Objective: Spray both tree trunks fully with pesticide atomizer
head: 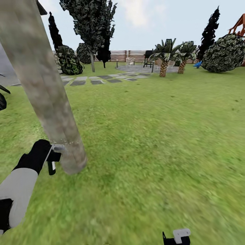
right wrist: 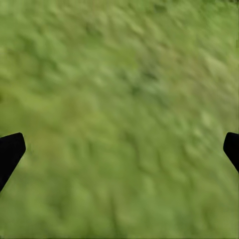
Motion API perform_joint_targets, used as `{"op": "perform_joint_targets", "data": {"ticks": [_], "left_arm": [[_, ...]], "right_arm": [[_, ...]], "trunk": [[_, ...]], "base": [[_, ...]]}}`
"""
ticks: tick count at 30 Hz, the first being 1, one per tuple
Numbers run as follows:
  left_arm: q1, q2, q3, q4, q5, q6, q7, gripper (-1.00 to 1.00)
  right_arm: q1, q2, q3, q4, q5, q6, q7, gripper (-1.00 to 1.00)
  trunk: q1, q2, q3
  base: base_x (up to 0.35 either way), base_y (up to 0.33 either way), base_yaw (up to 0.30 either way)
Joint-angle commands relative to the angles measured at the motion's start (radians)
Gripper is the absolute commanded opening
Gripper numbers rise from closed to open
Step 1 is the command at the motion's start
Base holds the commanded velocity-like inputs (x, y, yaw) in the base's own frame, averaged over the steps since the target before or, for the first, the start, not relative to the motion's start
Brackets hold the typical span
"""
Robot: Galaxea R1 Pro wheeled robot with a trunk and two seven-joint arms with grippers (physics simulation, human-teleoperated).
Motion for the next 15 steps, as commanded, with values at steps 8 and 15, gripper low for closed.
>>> {"op": "perform_joint_targets", "data": {"ticks": [8, 15], "left_arm": [[-0.025, 0.012, 0.001, -0.005, -0.012, 0.003, -0.01, -1.0], [-0.021, 0.01, 0.004, -0.006, -0.012, 0.003, -0.01, -1.0]], "right_arm": [[0.0, 0.0, 0.008, -0.001, -0.002, -0.001, -0.007, 1.0], [0.0, -0.002, 0.008, 0.0, -0.002, -0.002, -0.008, 1.0]], "trunk": [[0.0, 0.0, -0.001], [0.0, 0.0, -0.001]], "base": [[0.023, -0.022, 0.17], [0.178, -0.207, 0.002]]}}
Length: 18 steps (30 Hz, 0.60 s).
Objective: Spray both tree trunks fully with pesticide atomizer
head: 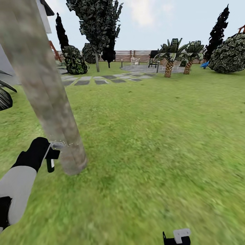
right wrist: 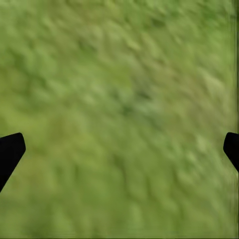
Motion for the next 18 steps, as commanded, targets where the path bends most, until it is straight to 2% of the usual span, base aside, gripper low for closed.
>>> {"op": "perform_joint_targets", "data": {"ticks": [1, 5, 18], "left_arm": [[-0.001, -0.001, 0.003, -0.001, -0.011, 0.003, -0.01, -1.0], [-0.001, -0.001, 0.004, -0.001, -0.012, 0.003, -0.01, -1.0], [-0.001, 0.001, 0.005, -0.001, -0.013, 0.003, -0.01, -1.0]], "right_arm": [[0.0, 0.0, 0.008, 0.0, -0.002, -0.001, -0.006, 1.0], [0.0, 0.0, 0.008, 0.0, -0.002, 0.0, -0.005, 1.0], [0.0, 0.0, 0.008, 0.0, -0.002, -0.001, -0.005, 1.0]], "trunk": [[0.0, 0.0, -0.001], [0.0, 0.0, -0.001], [0.0, 0.0, -0.001]], "base": [[0.167, -0.231, 0.0], [0.101, -0.254, 0.0], [0.009, -0.274, 0.0]]}}
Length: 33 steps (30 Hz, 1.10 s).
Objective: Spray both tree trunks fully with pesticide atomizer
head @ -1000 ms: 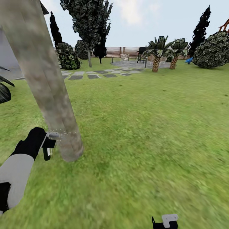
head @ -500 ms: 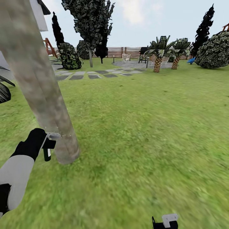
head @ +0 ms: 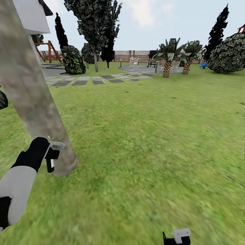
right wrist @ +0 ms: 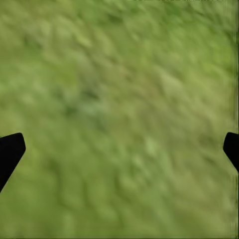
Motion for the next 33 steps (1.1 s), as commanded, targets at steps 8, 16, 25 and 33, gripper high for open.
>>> {"op": "perform_joint_targets", "data": {"ticks": [8, 16, 25, 33], "left_arm": [[0.0, 0.0, 0.0, 0.001, -0.01, 0.003, -0.01, -1.0], [0.052, 0.025, 0.019, 0.014, -0.011, -0.003, -0.009, -1.0], [0.121, -0.003, 0.065, 0.015, -0.007, -0.017, -0.007, -1.0], [0.151, -0.047, 0.078, 0.007, -0.01, -0.022, 0.084, -1.0]], "right_arm": [[0.0, 0.0, 0.009, 0.0, -0.002, -0.002, -0.006, 1.0], [0.0, 0.001, 0.01, 0.0, -0.002, -0.002, -0.006, 1.0], [0.0, 0.001, 0.009, 0.0, -0.002, -0.001, -0.006, 1.0], [0.0, 0.001, 0.008, 0.0, -0.002, -0.002, -0.007, 1.0]], "trunk": [[0.0, 0.0, -0.001], [0.0, 0.0, -0.001], [0.0, 0.0, -0.001], [0.0, 0.0, -0.001]], "base": [[0.1, -0.275, 0.175], [0.19, -0.18, 0.276], [0.01, -0.007, 0.277], [0.079, -0.126, 0.063]]}}
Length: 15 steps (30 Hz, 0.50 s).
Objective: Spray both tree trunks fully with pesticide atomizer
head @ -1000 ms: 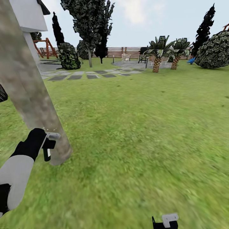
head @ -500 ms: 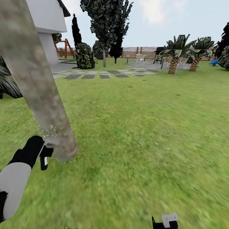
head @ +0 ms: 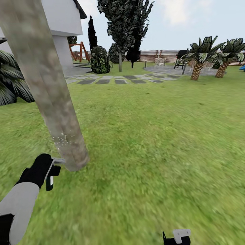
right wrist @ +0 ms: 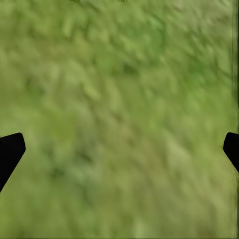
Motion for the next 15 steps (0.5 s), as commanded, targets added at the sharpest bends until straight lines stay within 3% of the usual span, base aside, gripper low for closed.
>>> {"op": "perform_joint_targets", "data": {"ticks": [1, 5, 11, 15], "left_arm": [[0.009, -0.004, 0.003, 0.0, -0.008, -0.012, 0.009, -1.0], [0.022, -0.005, 0.011, 0.008, -0.006, -0.086, 0.031, -1.0], [0.057, -0.012, 0.014, 0.003, 0.049, -0.094, 0.025, -1.0], [0.058, -0.012, 0.013, 0.004, 0.054, -0.095, 0.024, -1.0]], "right_arm": [[0.0, 0.0, 0.008, 0.0, -0.002, -0.001, -0.006, 1.0], [0.0, 0.0, 0.008, 0.0, -0.002, -0.001, -0.007, 1.0], [0.0, 0.001, 0.009, 0.0, -0.002, -0.001, -0.007, 1.0], [0.0, 0.001, 0.01, -0.001, -0.002, -0.001, -0.007, 1.0]], "trunk": [[0.0, 0.0, -0.001], [0.0, 0.0, -0.001], [0.0, 0.0, -0.001], [0.0, 0.0, -0.001]], "base": [[0.235, -0.19, 0.0], [0.211, -0.143, 0.0], [0.079, -0.06, 0.0], [0.21, -0.193, 0.0]]}}
